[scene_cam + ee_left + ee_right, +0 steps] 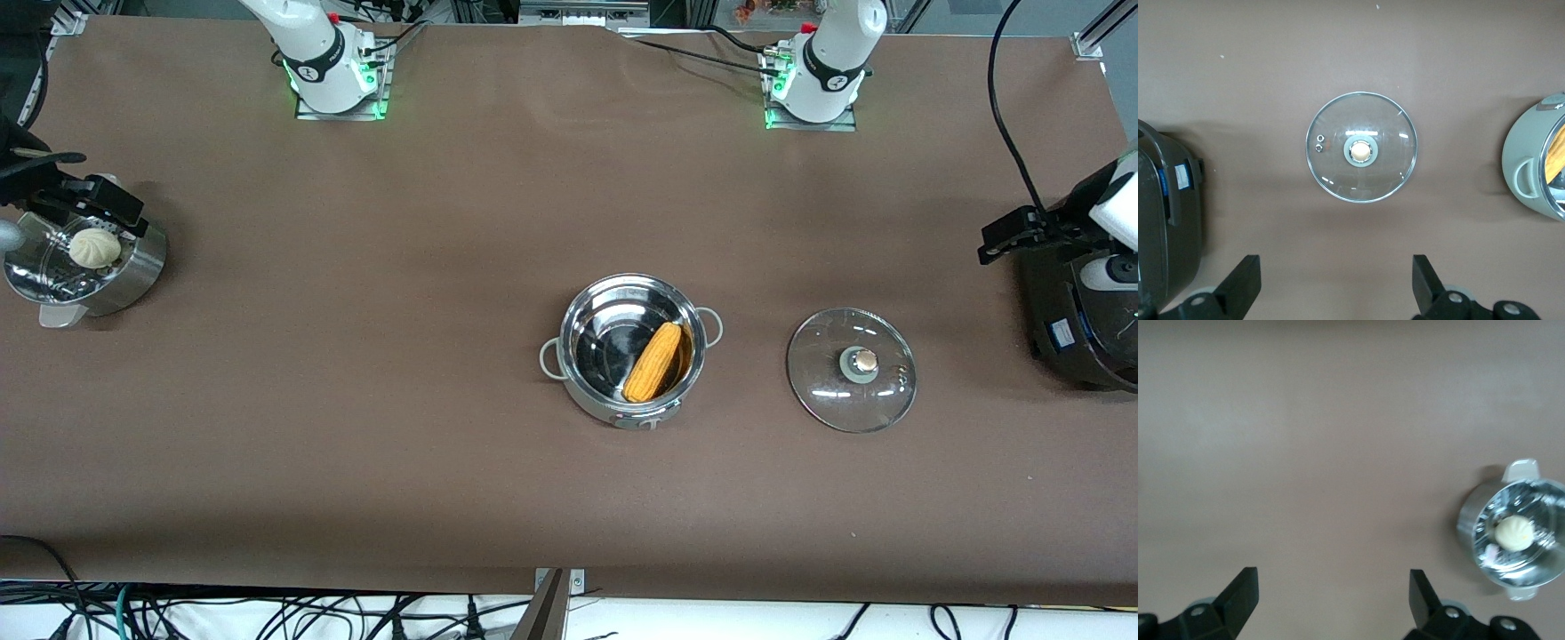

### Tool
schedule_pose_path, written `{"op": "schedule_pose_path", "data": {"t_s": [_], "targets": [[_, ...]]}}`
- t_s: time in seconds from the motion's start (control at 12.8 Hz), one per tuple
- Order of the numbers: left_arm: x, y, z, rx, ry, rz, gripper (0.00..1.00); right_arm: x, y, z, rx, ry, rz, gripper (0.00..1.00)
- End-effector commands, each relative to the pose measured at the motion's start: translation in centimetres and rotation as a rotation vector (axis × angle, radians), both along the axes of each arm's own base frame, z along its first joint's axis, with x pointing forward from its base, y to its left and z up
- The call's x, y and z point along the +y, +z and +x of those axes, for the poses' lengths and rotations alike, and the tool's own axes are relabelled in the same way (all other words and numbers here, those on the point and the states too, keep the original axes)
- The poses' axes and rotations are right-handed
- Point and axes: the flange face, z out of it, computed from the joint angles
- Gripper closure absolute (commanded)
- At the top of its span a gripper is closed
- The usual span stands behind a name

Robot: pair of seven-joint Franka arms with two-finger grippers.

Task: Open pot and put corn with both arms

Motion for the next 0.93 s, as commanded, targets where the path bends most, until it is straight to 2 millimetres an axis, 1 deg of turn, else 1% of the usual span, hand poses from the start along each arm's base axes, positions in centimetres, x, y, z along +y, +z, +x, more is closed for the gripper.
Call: {"op": "schedule_pose_path", "data": {"t_s": [0.0, 0.08, 0.16, 0.23, 0.47, 0.7, 0.86], "targets": [[0.8, 3.0, -0.3, -0.018, 0.012, -0.009, 0.0, -1.8, -1.0, -1.0, 0.033, 0.071, -0.011, 0.0], [1.1, 3.2, -0.3, -0.023, 0.02, -0.011, 0.0, -1.7, -1.2, -1.4, 0.038, 0.062, -0.011, 0.0], [0.9, 3.2, -0.3, -0.021, 0.023, -0.006, 0.0, -1.9, -1.5, -1.2, 0.046, 0.06, -0.01, 0.0], [0.8, 3.2, -0.4, -0.017, 0.022, -0.01, 0.0, -1.9, -2.1, -0.6, 0.056, 0.065, -0.007, 0.0], [1.1, 2.9, -0.6, 0.003, 0.028, -0.009, 0.0, -2.2, -2.6, 1.0, 0.065, 0.062, 0.004, 0.0], [1.2, 2.8, -0.6, 0.008, 0.029, -0.009, 0.0, -2.1, -3.0, 1.3, 0.071, 0.06, 0.012, 0.0], [0.9, 2.7, -0.6, 0.011, 0.023, -0.006, 0.0, -2.2, -3.4, 1.5, 0.076, 0.057, 0.014, 0.0]]}}
